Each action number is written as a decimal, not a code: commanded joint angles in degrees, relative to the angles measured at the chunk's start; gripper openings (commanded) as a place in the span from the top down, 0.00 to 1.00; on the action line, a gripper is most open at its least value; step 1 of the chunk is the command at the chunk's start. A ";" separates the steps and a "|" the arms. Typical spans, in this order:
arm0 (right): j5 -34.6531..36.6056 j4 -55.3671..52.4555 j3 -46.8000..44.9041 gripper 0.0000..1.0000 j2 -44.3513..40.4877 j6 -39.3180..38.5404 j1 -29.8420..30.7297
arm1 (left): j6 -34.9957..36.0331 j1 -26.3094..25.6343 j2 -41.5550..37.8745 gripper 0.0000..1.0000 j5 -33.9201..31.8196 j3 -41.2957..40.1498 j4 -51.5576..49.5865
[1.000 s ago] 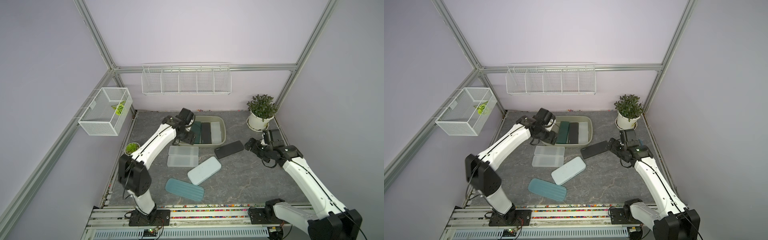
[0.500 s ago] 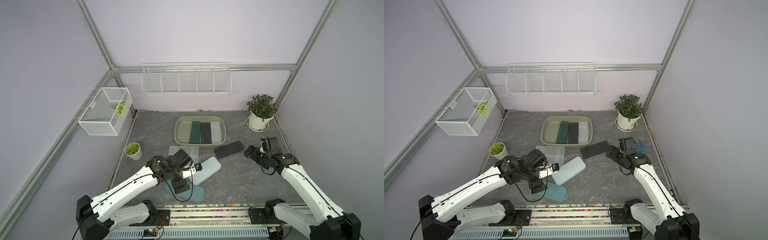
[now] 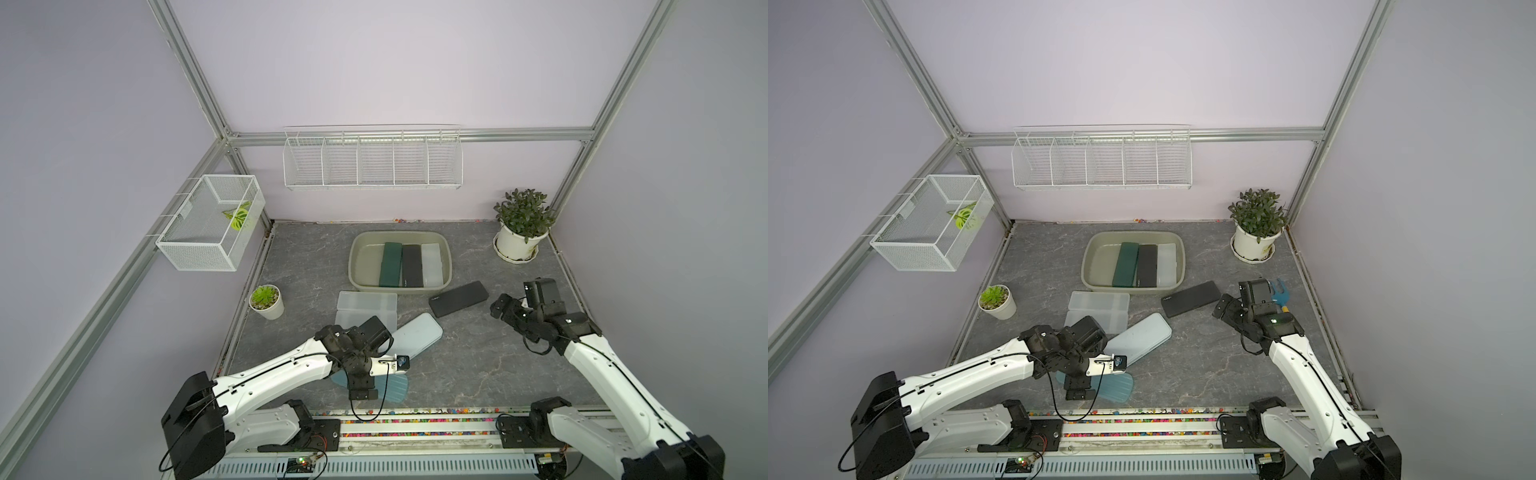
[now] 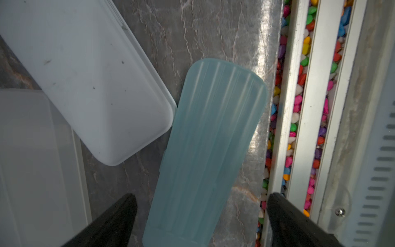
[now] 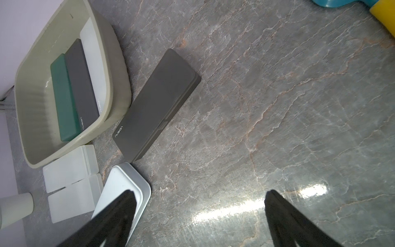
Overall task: Put the pencil case into the storage box
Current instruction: Pick up the pencil case from the center of the board.
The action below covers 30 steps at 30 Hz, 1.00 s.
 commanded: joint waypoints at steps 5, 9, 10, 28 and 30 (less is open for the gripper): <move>1.02 -0.55 -1.45 0.02 -0.14 0.60 0.15 | 3.77 -0.33 3.25 0.00 2.26 -2.09 5.87; 1.11 -0.41 -1.47 0.02 0.46 0.43 0.10 | 5.07 -0.33 5.23 0.01 2.52 -2.29 5.94; 1.08 -0.37 -1.43 0.02 0.62 0.42 0.07 | 5.55 -0.33 5.71 0.00 2.64 -2.36 5.80; 0.58 1.00 -2.07 0.02 3.66 0.08 0.09 | 6.83 -0.24 9.98 0.00 0.33 -6.55 12.02; 0.58 1.04 -1.92 0.02 3.83 -0.11 0.11 | 7.03 -0.23 10.98 0.00 0.50 -6.34 12.93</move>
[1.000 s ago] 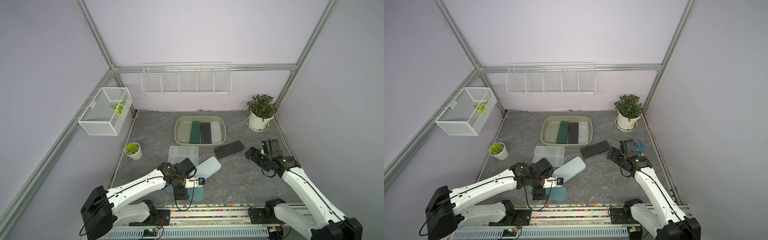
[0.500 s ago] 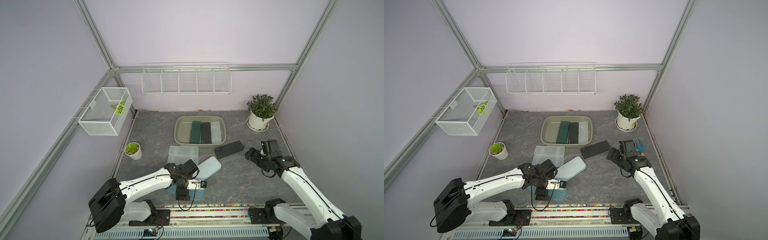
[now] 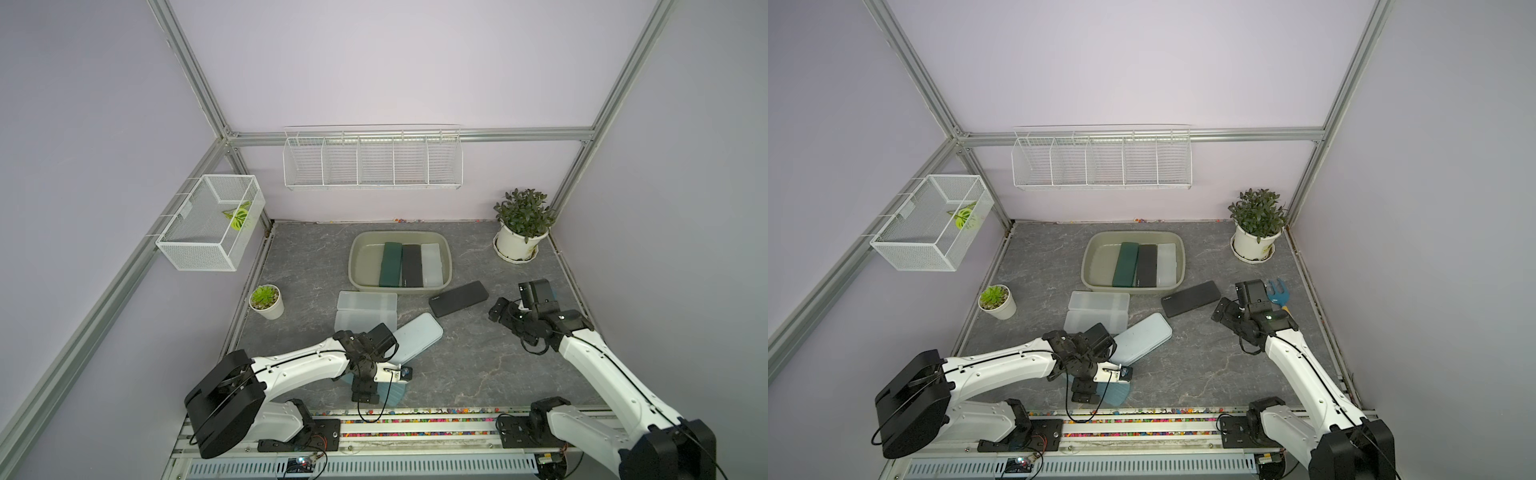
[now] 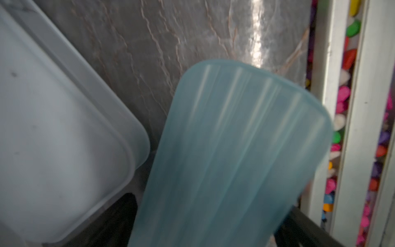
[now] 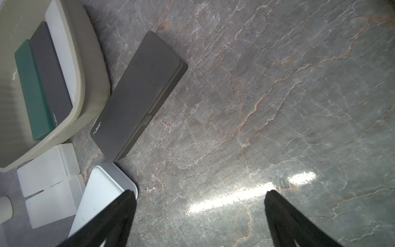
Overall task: Put the pencil case into the storage box
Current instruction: Pick up the pencil case from the center of the board, then place the pencil case at the storage box.
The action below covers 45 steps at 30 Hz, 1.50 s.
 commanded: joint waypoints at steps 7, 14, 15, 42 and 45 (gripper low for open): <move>0.67 0.54 -0.49 0.02 0.38 0.06 0.07 | 0.42 0.07 1.78 0.05 -0.71 0.44 1.13; 0.66 0.47 -1.04 0.02 -0.15 0.53 0.09 | -1.06 0.20 -0.75 0.19 -1.41 0.95 -3.02; 0.76 0.48 -1.03 0.02 -0.32 0.54 0.09 | -1.29 0.20 -1.44 0.21 -1.70 1.12 -3.79; 0.91 -1.03 6.01 0.05 3.66 2.99 2.94 | -23.02 22.67 16.82 0.27 -11.59 49.64 7.56; 1.19 -2.00 7.64 0.05 4.77 2.77 3.59 | -27.70 24.81 24.77 0.29 -10.80 58.43 6.98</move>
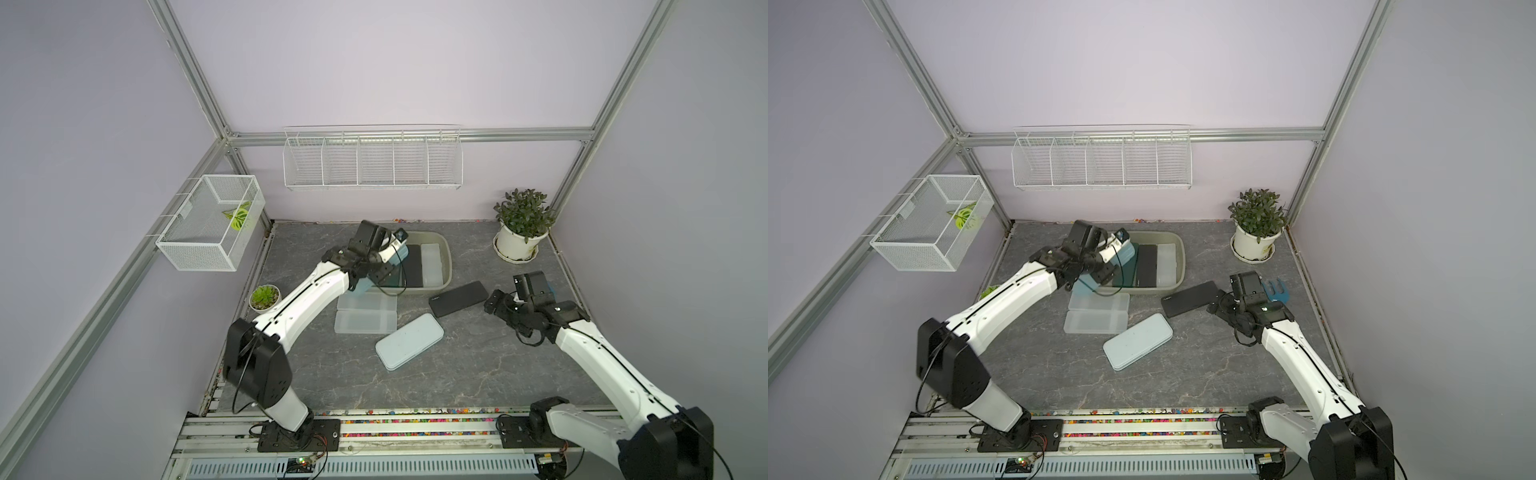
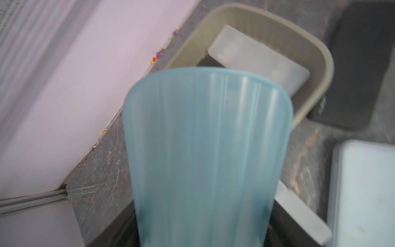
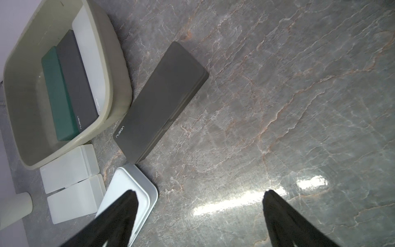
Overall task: Put the pencil case into the storage box
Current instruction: Place the pencil case at the storage box.
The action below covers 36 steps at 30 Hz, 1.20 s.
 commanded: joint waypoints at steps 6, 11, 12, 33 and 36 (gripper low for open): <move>0.75 -2.02 4.92 0.05 4.06 0.31 1.24 | -19.31 4.50 17.29 0.32 -1.31 20.05 1.23; 0.19 -2.39 7.49 0.05 7.31 -0.38 1.78 | -26.41 4.67 24.36 0.34 -4.99 25.65 0.25; 0.04 -2.28 7.80 0.05 7.79 -0.50 1.76 | -27.84 4.69 25.66 0.34 -6.24 26.65 -0.70; -1.48 -0.99 7.58 0.04 10.41 -1.65 1.89 | -33.38 5.91 43.40 0.32 -16.22 40.80 -21.14; -1.48 -0.98 7.39 0.04 10.58 -1.65 1.88 | -33.71 6.01 44.36 0.29 -15.30 41.21 -22.59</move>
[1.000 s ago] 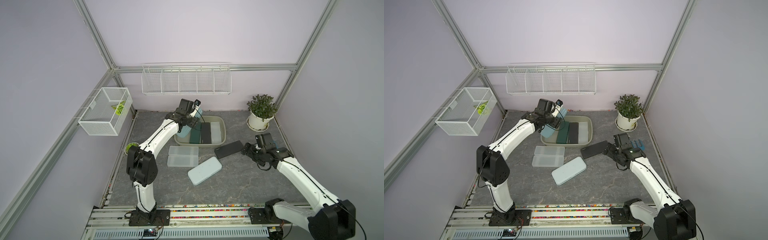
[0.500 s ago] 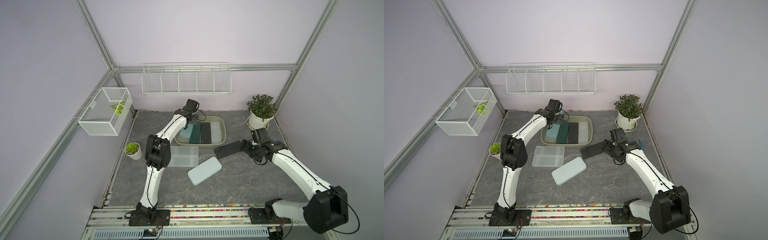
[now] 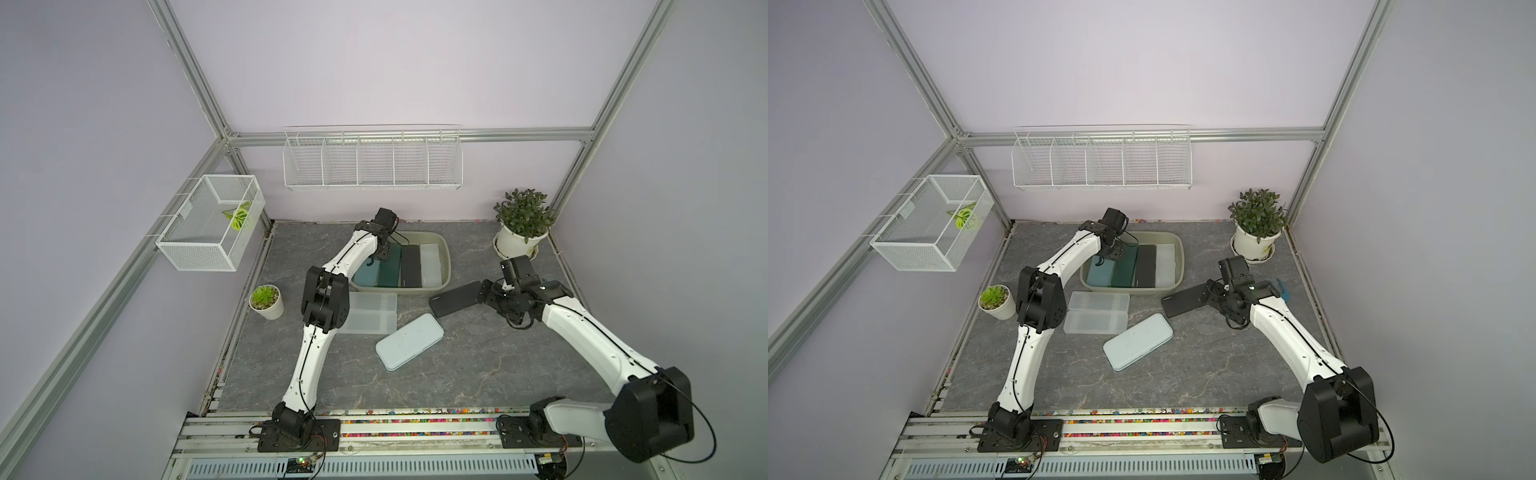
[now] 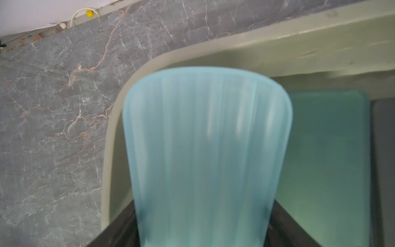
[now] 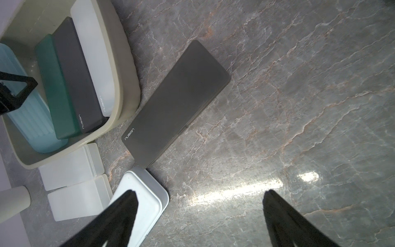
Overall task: Put the pencil case into the storage box
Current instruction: Place the pencil case at the storage box.
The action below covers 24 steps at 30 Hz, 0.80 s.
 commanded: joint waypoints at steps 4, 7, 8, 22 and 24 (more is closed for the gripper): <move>-0.30 0.09 -0.24 0.04 0.47 -0.63 0.26 | -0.70 0.55 2.20 0.20 0.99 2.28 -4.94; -0.17 0.22 -0.33 0.04 0.34 -0.48 0.27 | -0.95 0.55 1.90 0.15 1.44 2.30 -5.32; -0.06 0.30 -0.42 0.04 0.13 -0.49 0.32 | -1.03 0.55 1.81 0.12 1.30 2.32 -5.36; 1.43 -0.33 -0.01 0.04 -2.18 0.20 0.31 | -3.02 0.48 -4.12 0.06 0.71 5.75 -5.02; 1.48 -0.48 0.51 0.04 -1.87 1.16 0.27 | -4.13 0.38 -6.68 0.06 1.50 6.05 -4.70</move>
